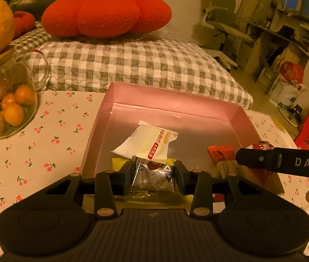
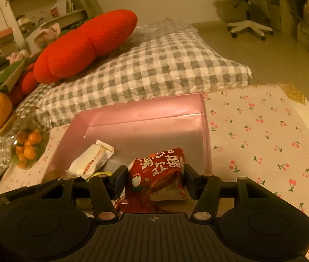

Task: Organize snacks
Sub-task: 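Carry both snacks over the silver box and open both grippers inside, then withdraw both tools from the box toward the remaining snacks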

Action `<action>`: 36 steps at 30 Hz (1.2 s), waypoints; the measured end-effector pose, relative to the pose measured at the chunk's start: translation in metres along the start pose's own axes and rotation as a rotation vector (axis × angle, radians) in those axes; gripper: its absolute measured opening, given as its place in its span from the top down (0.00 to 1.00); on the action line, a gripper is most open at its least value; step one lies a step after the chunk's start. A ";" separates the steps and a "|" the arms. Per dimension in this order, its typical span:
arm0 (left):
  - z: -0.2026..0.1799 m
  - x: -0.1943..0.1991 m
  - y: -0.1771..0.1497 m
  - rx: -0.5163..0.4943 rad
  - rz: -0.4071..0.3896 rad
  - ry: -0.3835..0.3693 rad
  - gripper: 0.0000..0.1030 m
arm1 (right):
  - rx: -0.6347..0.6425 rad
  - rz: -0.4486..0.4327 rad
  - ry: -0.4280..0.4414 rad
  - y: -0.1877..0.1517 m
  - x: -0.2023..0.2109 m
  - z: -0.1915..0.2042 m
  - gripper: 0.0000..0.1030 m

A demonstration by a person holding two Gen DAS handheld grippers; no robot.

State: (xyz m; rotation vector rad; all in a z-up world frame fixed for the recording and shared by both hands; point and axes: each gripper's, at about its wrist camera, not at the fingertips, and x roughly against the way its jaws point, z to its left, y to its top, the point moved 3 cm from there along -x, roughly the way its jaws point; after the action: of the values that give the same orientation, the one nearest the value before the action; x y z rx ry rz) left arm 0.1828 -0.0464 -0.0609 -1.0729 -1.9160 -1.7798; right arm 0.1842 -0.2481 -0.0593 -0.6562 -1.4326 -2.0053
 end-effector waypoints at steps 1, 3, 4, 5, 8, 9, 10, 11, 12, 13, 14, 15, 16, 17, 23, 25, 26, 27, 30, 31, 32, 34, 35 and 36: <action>-0.001 0.000 0.000 -0.002 -0.001 0.002 0.59 | 0.001 0.001 0.001 0.000 0.000 0.001 0.45; -0.003 0.001 0.000 -0.009 -0.012 0.008 0.55 | 0.008 -0.001 0.001 0.000 0.001 0.002 0.44; -0.003 0.002 0.000 -0.014 -0.014 0.006 0.53 | 0.010 0.001 0.001 0.000 0.001 0.003 0.42; -0.004 0.002 0.001 -0.016 -0.016 0.003 0.51 | 0.009 0.003 0.001 0.000 0.001 0.003 0.39; -0.005 0.003 0.001 -0.017 -0.026 0.001 0.42 | -0.007 0.002 0.014 0.001 0.004 0.003 0.27; -0.005 0.003 0.001 -0.015 -0.029 0.000 0.39 | -0.010 -0.001 0.016 0.002 0.006 0.003 0.26; -0.005 0.004 0.002 -0.013 -0.032 -0.002 0.35 | -0.011 -0.003 0.015 0.003 0.007 0.003 0.25; -0.005 0.005 0.002 -0.011 -0.034 -0.002 0.34 | -0.012 -0.005 0.014 0.003 0.008 0.003 0.23; -0.005 0.006 0.002 -0.010 -0.036 -0.004 0.31 | -0.012 -0.008 0.013 0.004 0.010 0.004 0.22; -0.006 0.007 0.002 -0.011 -0.038 -0.006 0.28 | -0.010 -0.010 0.012 0.004 0.011 0.004 0.20; -0.007 0.007 0.002 -0.014 -0.039 -0.007 0.27 | -0.008 -0.011 0.012 0.004 0.011 0.005 0.20; -0.008 0.008 0.002 -0.018 -0.040 -0.008 0.24 | -0.003 -0.011 0.011 0.004 0.012 0.006 0.19; -0.009 0.009 0.002 -0.023 -0.041 -0.009 0.21 | 0.003 -0.010 0.009 0.004 0.013 0.007 0.19; -0.011 0.010 0.001 -0.027 -0.042 -0.010 0.20 | 0.009 -0.010 0.007 0.004 0.014 0.008 0.18; -0.017 0.019 0.001 -0.048 -0.057 -0.024 0.09 | 0.045 -0.022 0.001 0.006 0.023 0.016 0.15; -0.018 0.022 0.001 -0.054 -0.059 -0.026 0.05 | 0.056 -0.029 0.000 0.006 0.028 0.018 0.14; -0.019 0.024 0.001 -0.057 -0.060 -0.027 0.05 | 0.062 -0.031 -0.002 0.006 0.030 0.019 0.12; -0.019 0.026 0.000 -0.059 -0.060 -0.029 0.04 | 0.068 -0.035 -0.004 0.006 0.033 0.019 0.12; -0.019 0.030 -0.001 -0.059 -0.059 -0.032 0.02 | 0.085 -0.044 -0.013 0.006 0.039 0.020 0.12; -0.019 0.031 -0.001 -0.060 -0.059 -0.034 0.02 | 0.088 -0.045 -0.014 0.005 0.041 0.019 0.12; -0.018 0.033 -0.001 -0.060 -0.059 -0.035 0.02 | 0.090 -0.045 -0.015 0.005 0.044 0.019 0.12; -0.017 0.038 -0.003 -0.061 -0.062 -0.035 0.01 | 0.100 -0.048 -0.018 0.004 0.048 0.018 0.12; -0.016 0.040 -0.003 -0.063 -0.064 -0.035 0.01 | 0.106 -0.050 -0.020 0.003 0.050 0.018 0.12; -0.015 0.043 -0.004 -0.066 -0.065 -0.036 0.01 | 0.114 -0.053 -0.022 0.002 0.053 0.018 0.12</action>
State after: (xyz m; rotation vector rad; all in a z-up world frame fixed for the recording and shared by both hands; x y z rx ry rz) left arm 0.1476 -0.0471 -0.0323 -1.0828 -1.9466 -1.8833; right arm 0.1493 -0.2406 -0.0159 -0.5986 -1.5796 -1.9445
